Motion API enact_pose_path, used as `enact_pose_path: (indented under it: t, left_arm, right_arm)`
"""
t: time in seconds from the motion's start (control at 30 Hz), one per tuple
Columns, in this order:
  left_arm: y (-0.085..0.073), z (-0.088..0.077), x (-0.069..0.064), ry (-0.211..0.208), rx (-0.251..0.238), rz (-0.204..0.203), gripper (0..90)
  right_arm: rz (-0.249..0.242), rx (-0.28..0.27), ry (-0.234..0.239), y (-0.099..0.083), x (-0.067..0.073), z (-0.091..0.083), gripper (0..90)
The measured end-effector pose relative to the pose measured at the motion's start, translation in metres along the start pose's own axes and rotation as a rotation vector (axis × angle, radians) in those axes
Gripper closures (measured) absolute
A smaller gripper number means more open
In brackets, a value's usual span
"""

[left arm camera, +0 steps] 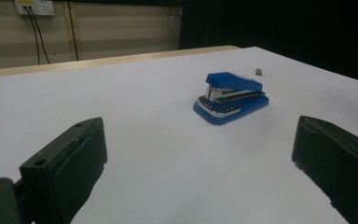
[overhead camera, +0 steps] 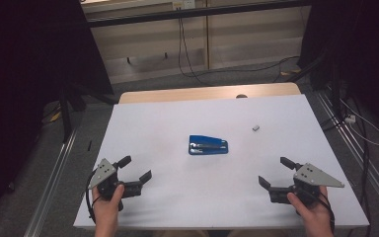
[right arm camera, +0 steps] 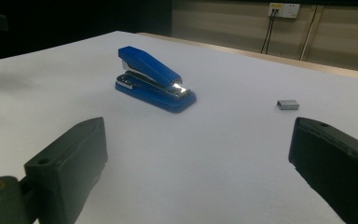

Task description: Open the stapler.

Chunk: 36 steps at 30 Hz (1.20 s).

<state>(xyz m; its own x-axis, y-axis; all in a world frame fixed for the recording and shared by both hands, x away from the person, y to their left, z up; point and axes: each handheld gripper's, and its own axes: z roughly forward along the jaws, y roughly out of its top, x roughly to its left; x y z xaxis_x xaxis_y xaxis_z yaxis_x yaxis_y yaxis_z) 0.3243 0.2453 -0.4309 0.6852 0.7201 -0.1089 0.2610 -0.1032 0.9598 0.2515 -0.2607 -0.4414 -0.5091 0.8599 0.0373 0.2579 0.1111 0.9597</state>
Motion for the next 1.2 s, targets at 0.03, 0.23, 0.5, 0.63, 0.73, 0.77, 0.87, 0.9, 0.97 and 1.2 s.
enact_pose_path:
  t: [0.03,0.23,0.5,0.63,0.73,0.77,0.87,0.9,0.97,1.2]
  left_arm:
    - [0.001,0.001,0.0,-0.001,0.0,0.003,3.2]
    - [0.004,0.007,-0.002,-0.02,0.003,0.011,3.2]
    - [0.012,0.023,-0.005,-0.051,-0.004,0.018,3.2]
    - [0.017,0.03,-0.009,-0.076,-0.011,0.027,2.9]
    - [0.019,0.036,-0.01,-0.114,-0.004,0.038,2.6]
    - [0.019,0.038,-0.011,-0.12,-0.009,0.036,2.5]
    - [0.021,0.046,-0.011,-0.135,0.007,0.04,2.5]
    - [0.021,0.049,-0.012,-0.142,0.006,0.038,2.5]
    - [0.023,0.053,-0.012,-0.146,0.011,0.045,2.5]
    - [0.03,0.076,-0.016,-0.165,0.023,0.056,3.1]
  right_arm:
    - [-0.002,0.003,-0.001,0.0,0.0,0.0,4.0]
    - [-0.001,0.005,-0.004,0.0,-0.001,0.0,4.2]
    - [0.001,0.013,-0.011,-0.001,-0.005,0.002,4.3]
    - [-0.005,0.018,-0.028,-0.001,-0.005,0.003,3.7]
    - [-0.015,0.024,-0.035,-0.001,-0.006,0.004,3.6]
    - [-0.015,0.023,-0.037,0.0,-0.006,0.005,3.5]
    - [-0.027,0.026,-0.04,0.0,-0.005,0.006,3.5]
    - [-0.029,0.028,-0.04,0.001,-0.004,0.006,3.5]
    - [-0.035,0.03,-0.036,0.001,-0.003,0.007,3.5]
    - [-0.042,0.034,-0.031,0.002,-0.001,0.009,3.5]
